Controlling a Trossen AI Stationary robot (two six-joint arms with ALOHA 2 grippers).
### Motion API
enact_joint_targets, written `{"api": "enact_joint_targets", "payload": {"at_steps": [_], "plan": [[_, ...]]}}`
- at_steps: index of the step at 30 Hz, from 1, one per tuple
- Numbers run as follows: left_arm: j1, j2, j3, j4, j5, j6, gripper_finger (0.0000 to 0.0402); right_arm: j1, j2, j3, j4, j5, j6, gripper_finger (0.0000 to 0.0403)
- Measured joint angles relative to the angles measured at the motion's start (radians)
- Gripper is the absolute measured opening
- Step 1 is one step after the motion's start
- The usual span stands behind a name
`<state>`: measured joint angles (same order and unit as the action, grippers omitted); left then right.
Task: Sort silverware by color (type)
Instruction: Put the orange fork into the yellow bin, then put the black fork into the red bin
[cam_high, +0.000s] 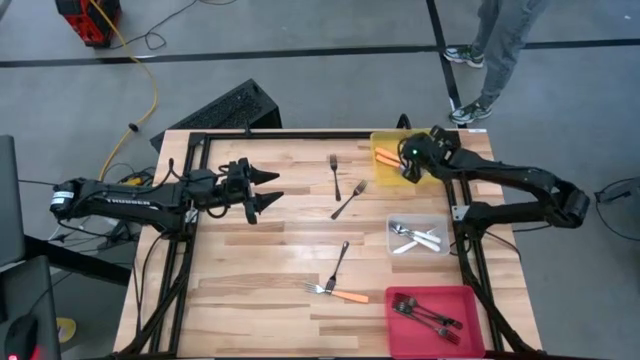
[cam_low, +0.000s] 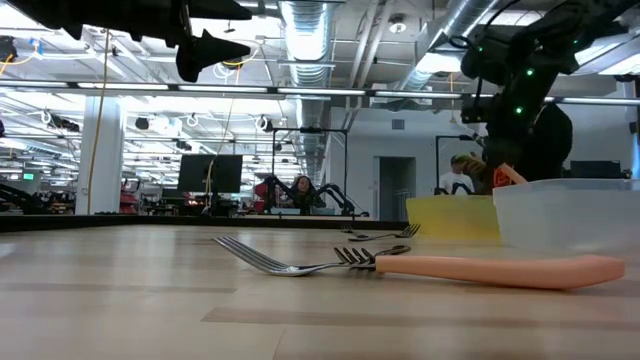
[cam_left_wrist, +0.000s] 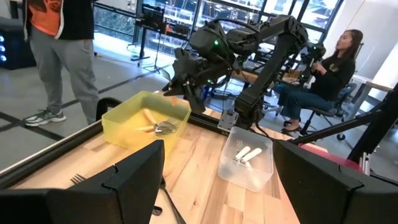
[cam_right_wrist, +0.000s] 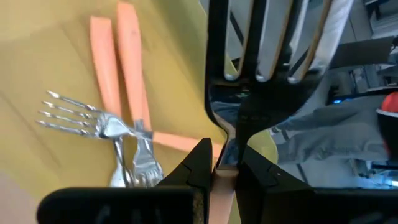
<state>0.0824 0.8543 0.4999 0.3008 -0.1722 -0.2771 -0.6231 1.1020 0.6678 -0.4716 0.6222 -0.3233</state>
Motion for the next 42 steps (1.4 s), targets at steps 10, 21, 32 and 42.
{"api": "enact_joint_targets", "payload": {"at_steps": [10, 21, 32, 42], "plan": [[0.031, 0.0, 0.0, 0.0, 0.003, 0.002, 0.0285, -0.025, 0.015, 0.0, -0.044, 0.009, -0.076, 0.0064], [0.037, 0.0, 0.0, 0.0, 0.01, 0.002, 0.0285, -0.04, 0.137, 0.0, -0.07, -0.071, -0.031, 0.0064], [0.037, 0.0, 0.0, -0.008, 0.01, -0.007, 0.0285, -0.043, 0.162, 0.0, -0.045, -0.119, -0.041, 0.0214], [0.037, 0.0, 0.0, -0.056, 0.011, -0.006, 0.0285, -0.029, 0.102, 0.025, -0.024, -0.177, -0.02, 0.0247]]}}
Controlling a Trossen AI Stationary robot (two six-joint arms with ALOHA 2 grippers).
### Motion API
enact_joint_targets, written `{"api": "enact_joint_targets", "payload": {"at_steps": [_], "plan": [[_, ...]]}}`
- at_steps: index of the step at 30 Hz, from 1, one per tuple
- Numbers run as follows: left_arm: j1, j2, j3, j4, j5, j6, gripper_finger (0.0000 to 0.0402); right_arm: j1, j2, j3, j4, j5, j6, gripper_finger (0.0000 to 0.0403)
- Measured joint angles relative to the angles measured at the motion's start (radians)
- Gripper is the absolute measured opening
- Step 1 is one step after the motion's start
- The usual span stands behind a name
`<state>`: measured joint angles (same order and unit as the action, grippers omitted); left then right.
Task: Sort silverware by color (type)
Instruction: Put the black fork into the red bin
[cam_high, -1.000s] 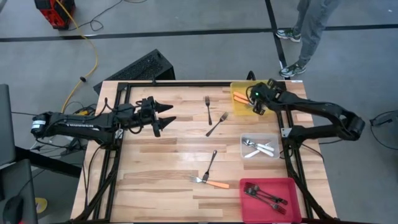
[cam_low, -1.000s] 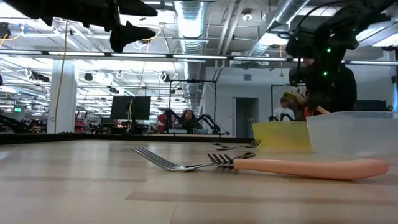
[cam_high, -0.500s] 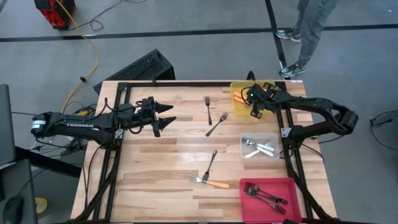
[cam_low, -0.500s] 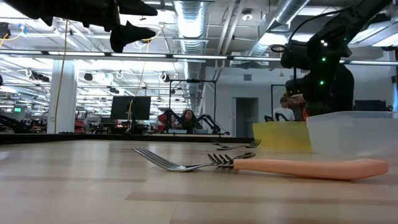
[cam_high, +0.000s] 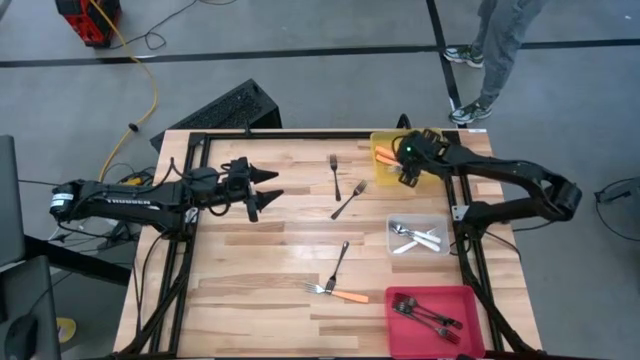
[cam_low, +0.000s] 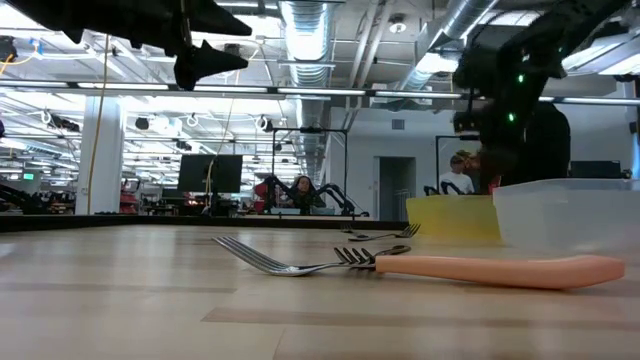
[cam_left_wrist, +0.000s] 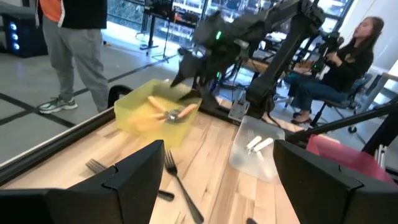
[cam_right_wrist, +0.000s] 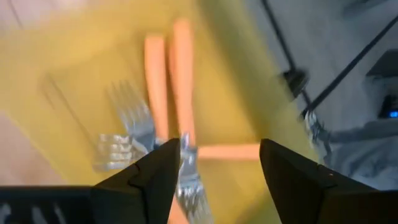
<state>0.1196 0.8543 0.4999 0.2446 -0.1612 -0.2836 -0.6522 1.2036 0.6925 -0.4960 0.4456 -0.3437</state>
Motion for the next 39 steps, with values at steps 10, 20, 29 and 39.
{"api": "enact_joint_targets", "payload": {"at_steps": [10, 20, 29, 39], "plan": [[0.0, 0.0, 0.0, -0.009, 0.061, -0.02, 0.0285, 0.04, -0.236, 0.109, -0.015, -0.205, 0.091, 0.0244], [-0.033, 0.02, 0.0, 0.013, 0.211, -0.042, 0.0285, 0.159, -0.535, 0.118, 0.063, -0.708, 0.317, 0.0244], [-0.114, 0.196, 0.001, 0.103, -0.053, 0.029, 0.0285, 0.308, -0.638, 0.118, 0.014, -0.703, 0.422, 0.0244], [-0.121, 0.543, 0.037, 0.429, -0.143, 0.018, 0.0285, 0.408, -0.591, 0.118, -0.022, -0.575, 0.465, 0.0244]]}}
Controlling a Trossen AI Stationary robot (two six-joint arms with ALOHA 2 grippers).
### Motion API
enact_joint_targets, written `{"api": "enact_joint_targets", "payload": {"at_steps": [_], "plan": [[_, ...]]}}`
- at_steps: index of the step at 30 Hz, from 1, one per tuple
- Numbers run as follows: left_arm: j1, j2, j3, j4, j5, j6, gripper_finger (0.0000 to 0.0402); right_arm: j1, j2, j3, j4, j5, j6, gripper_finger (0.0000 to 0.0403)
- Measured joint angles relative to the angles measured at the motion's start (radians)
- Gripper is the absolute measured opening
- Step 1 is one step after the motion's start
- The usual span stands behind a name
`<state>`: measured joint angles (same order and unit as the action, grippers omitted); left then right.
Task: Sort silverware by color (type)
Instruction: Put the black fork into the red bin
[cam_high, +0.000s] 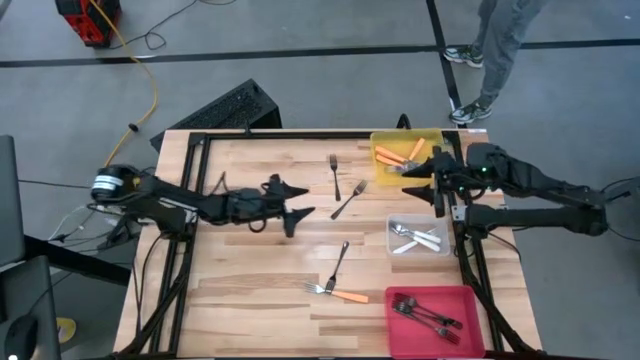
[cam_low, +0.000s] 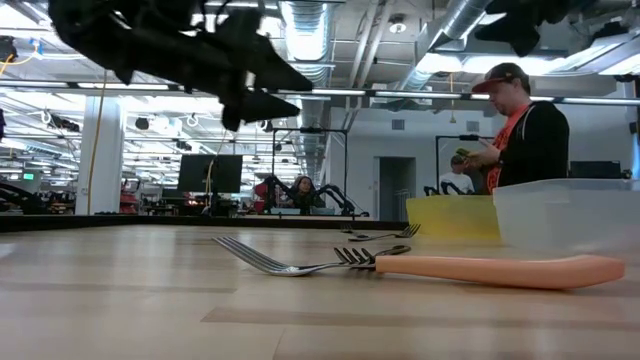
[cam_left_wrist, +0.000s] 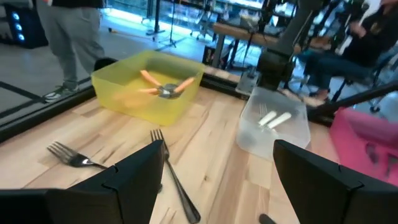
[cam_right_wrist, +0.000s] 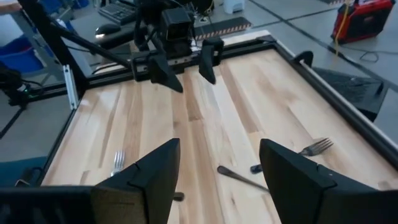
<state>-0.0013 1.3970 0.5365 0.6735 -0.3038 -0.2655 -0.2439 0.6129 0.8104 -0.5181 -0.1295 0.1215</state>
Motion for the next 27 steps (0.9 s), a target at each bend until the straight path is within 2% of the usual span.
{"api": "enact_joint_targets", "payload": {"at_steps": [3, 7, 12, 14, 16, 19, 23, 25, 27], "plan": [[0.0, 0.094, 0.073, -0.016, 0.0, 0.031, 0.0285, 0.012, 0.019, 0.0, 0.0, 0.001, 0.002, 0.0244], [-0.011, 0.213, 0.212, -0.131, -0.013, 0.039, 0.0282, 0.028, 0.044, 0.0, 0.002, 0.002, 0.002, 0.0244], [-0.041, 0.337, 0.398, -0.376, -0.119, 0.109, 0.0281, 0.035, 0.076, 0.0, 0.001, 0.005, 0.002, 0.0244], [-0.048, 0.372, 0.45, -0.417, -0.167, 0.123, 0.0281, 0.035, 0.081, 0.0, 0.002, 0.007, 0.002, 0.0244], [-0.047, 0.398, 0.476, -0.411, -0.16, 0.122, 0.0281, 0.035, 0.082, -0.001, 0.0, 0.008, 0.002, 0.0244], [-0.042, 0.431, 0.481, -0.347, -0.059, 0.118, 0.028, 0.035, 0.081, -0.001, 0.001, 0.008, 0.001, 0.0244], [-0.046, 0.455, 0.48, -0.282, 0.005, 0.093, 0.028, 0.035, 0.072, -0.001, -0.006, 0.016, -0.011, 0.0244], [-0.058, 0.456, 0.48, -0.273, 0.005, 0.075, 0.028, 0.035, 0.071, -0.001, -0.024, 0.043, -0.021, 0.0244], [-0.076, 0.456, 0.48, -0.273, -0.04, 0.068, 0.028, 0.035, 0.073, -0.001, -0.052, 0.061, -0.022, 0.0244]]}}
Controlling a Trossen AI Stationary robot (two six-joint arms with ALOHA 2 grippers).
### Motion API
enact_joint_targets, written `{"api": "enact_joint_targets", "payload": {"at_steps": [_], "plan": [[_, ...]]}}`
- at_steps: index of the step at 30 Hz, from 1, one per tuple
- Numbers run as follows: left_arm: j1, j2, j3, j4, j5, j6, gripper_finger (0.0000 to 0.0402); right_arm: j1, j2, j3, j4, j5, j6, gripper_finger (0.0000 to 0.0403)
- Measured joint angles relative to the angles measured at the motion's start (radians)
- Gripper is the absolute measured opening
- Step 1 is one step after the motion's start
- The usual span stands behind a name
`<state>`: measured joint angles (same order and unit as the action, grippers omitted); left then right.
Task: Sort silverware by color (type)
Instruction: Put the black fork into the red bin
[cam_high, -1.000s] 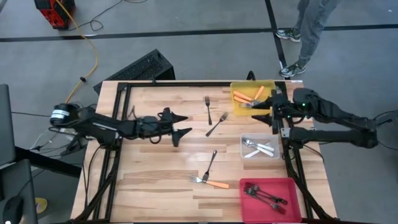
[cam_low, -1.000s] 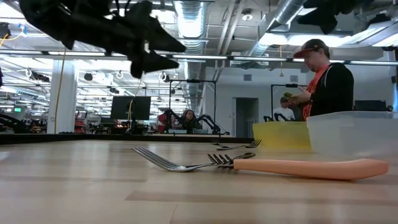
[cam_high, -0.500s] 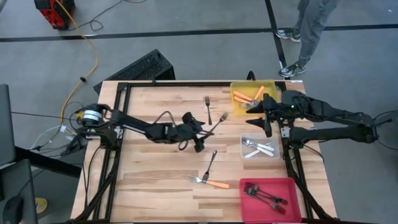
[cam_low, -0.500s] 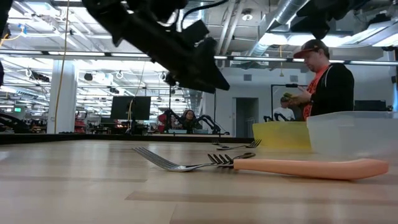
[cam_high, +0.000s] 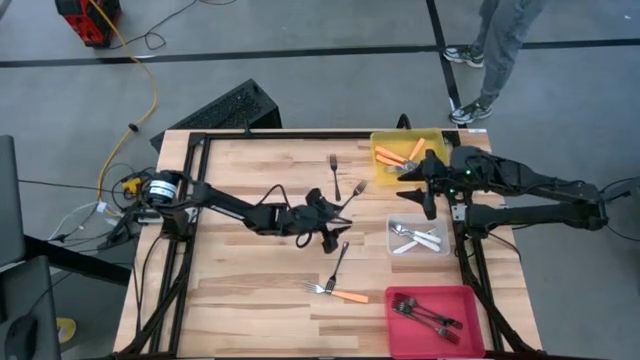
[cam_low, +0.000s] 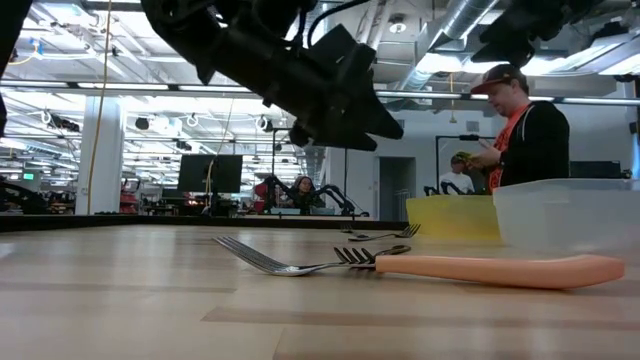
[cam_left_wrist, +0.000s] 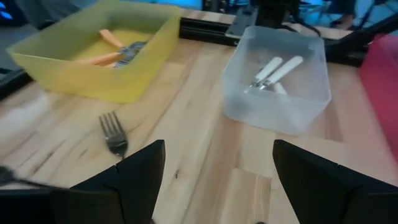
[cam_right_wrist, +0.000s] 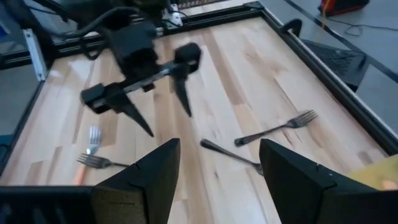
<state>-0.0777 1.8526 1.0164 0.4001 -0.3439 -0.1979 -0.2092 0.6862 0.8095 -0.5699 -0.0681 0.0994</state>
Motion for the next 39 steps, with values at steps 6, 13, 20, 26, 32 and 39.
{"api": "enact_joint_targets", "payload": {"at_steps": [6, 13, 20, 26, 32, 39], "plan": [[-0.058, 0.0, 0.0, -0.029, -0.175, 0.031, 0.028, -0.001, 0.002, 0.0, -0.002, 0.018, -0.002, 0.0244], [-0.066, 0.046, -0.004, 0.041, -0.096, -0.02, 0.028, -0.001, 0.0, 0.0, 0.009, 0.018, -0.002, 0.0244], [-0.091, 0.06, -0.009, 0.06, -0.126, -0.039, 0.028, -0.001, 0.001, 0.0, 0.005, 0.018, -0.002, 0.0244], [-0.104, 0.06, -0.009, 0.051, -0.159, -0.035, 0.028, -0.001, 0.001, 0.0, 0.004, 0.018, -0.002, 0.0244], [-0.104, 0.06, -0.009, 0.047, -0.113, -0.048, 0.028, -0.001, 0.001, 0.0, 0.0, 0.018, -0.002, 0.0244], [-0.128, 0.06, -0.009, 0.055, -0.114, -0.07, 0.028, -0.001, 0.001, -0.015, -0.001, 0.018, -0.002, 0.0244]]}}
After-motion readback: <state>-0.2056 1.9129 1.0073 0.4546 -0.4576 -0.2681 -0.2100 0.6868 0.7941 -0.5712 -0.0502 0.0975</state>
